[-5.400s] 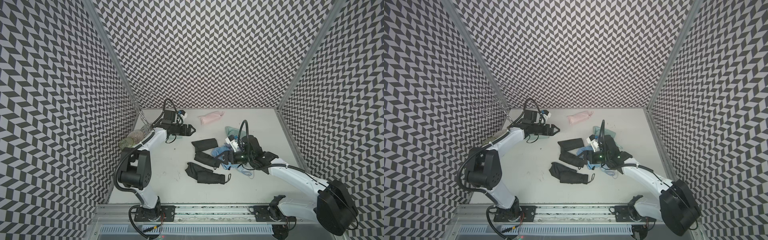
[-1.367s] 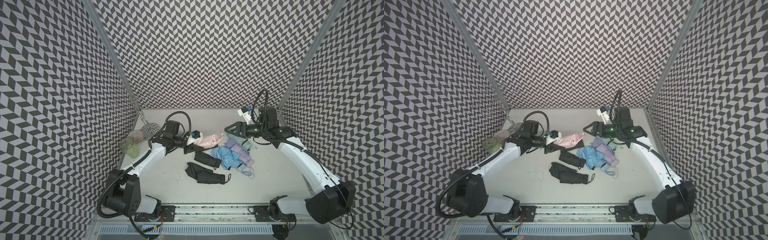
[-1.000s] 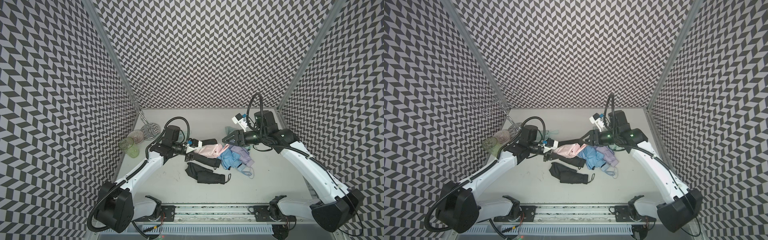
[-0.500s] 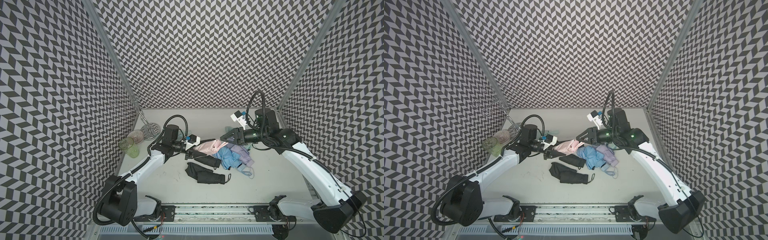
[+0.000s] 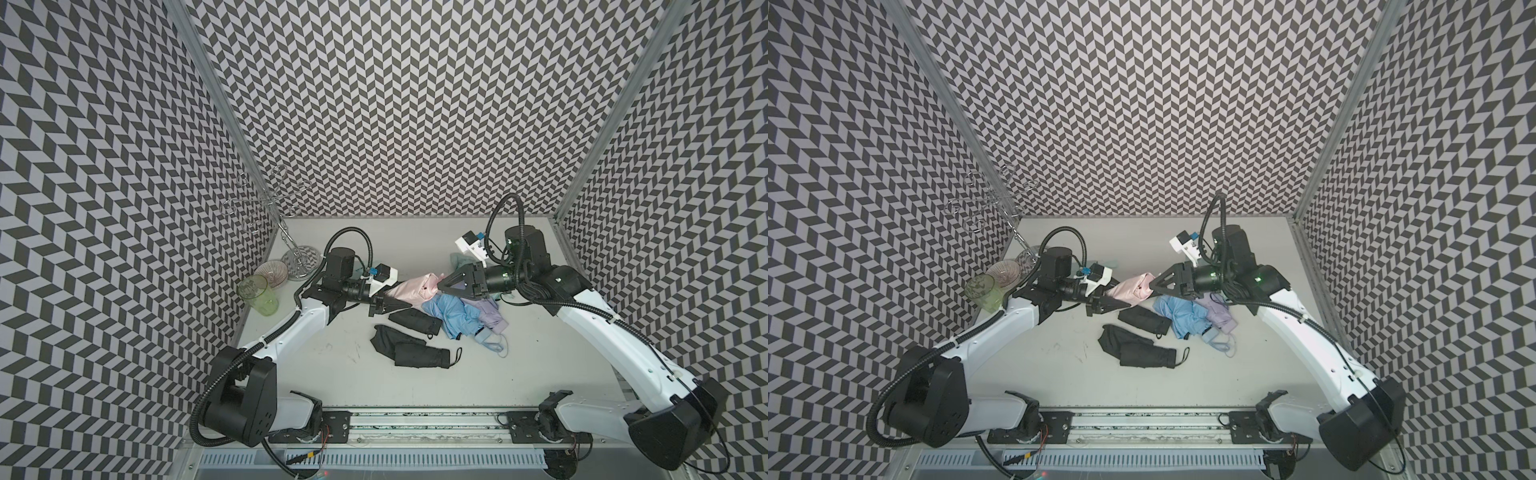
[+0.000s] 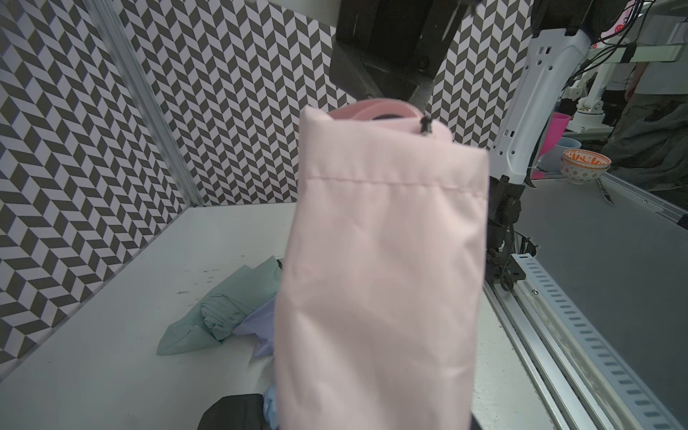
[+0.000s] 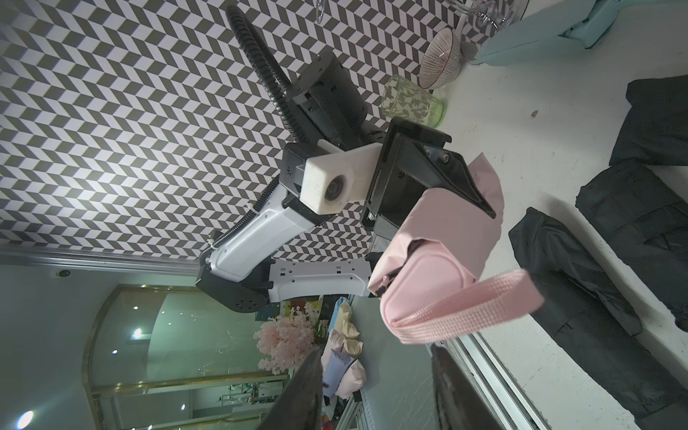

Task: Take umbrellas out of sleeves
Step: Take out the umbrella from the umbrella sleeve.

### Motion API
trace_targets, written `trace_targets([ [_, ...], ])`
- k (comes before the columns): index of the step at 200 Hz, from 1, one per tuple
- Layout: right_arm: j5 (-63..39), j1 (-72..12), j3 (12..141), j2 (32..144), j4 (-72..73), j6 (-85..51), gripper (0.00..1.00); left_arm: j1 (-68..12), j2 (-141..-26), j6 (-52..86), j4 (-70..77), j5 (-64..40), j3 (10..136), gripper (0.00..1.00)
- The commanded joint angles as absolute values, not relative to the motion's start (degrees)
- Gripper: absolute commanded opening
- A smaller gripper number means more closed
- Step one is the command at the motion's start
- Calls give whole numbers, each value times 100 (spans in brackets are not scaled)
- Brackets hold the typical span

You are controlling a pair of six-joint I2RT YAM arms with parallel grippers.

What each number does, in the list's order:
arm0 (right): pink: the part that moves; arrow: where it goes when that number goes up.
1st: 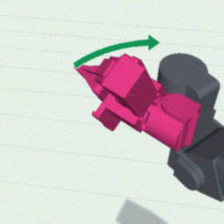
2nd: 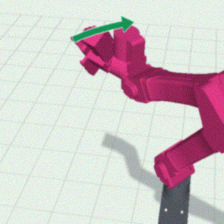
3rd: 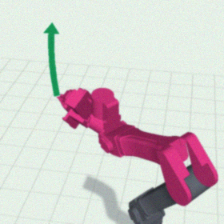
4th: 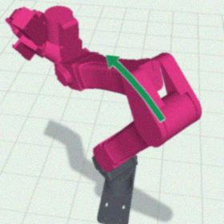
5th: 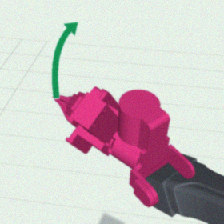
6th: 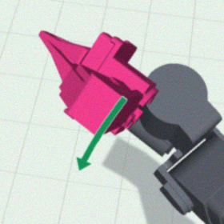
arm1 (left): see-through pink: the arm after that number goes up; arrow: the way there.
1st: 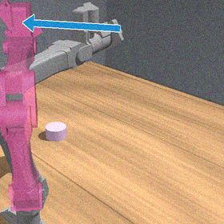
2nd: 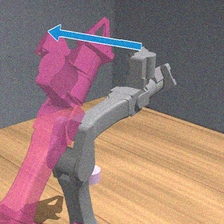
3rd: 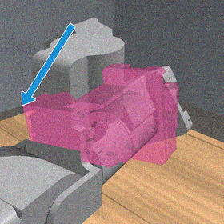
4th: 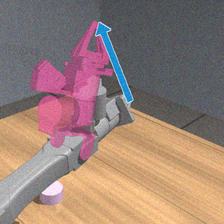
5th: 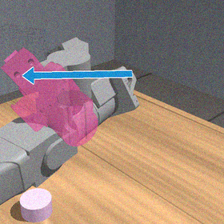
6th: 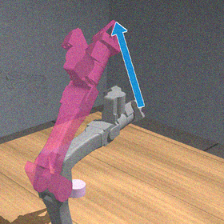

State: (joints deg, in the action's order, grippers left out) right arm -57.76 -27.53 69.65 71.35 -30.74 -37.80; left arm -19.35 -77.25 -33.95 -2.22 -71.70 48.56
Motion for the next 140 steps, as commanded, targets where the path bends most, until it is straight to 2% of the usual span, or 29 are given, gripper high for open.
trace_targets([
  [1,-5873,-2769,6963,7005,-2642,-3839,47,-1916,-7708,-3488,-99,-7416,5036,0],
  [59,-6119,-2772,6671,6964,-1710,-4520,47,-1925,-7680,-3527,-136,-7401,5047,0],
  [140,-6078,-2771,6392,7057,-1477,-4596,47,-1942,-7690,-3515,-79,-7423,5012,0],
])
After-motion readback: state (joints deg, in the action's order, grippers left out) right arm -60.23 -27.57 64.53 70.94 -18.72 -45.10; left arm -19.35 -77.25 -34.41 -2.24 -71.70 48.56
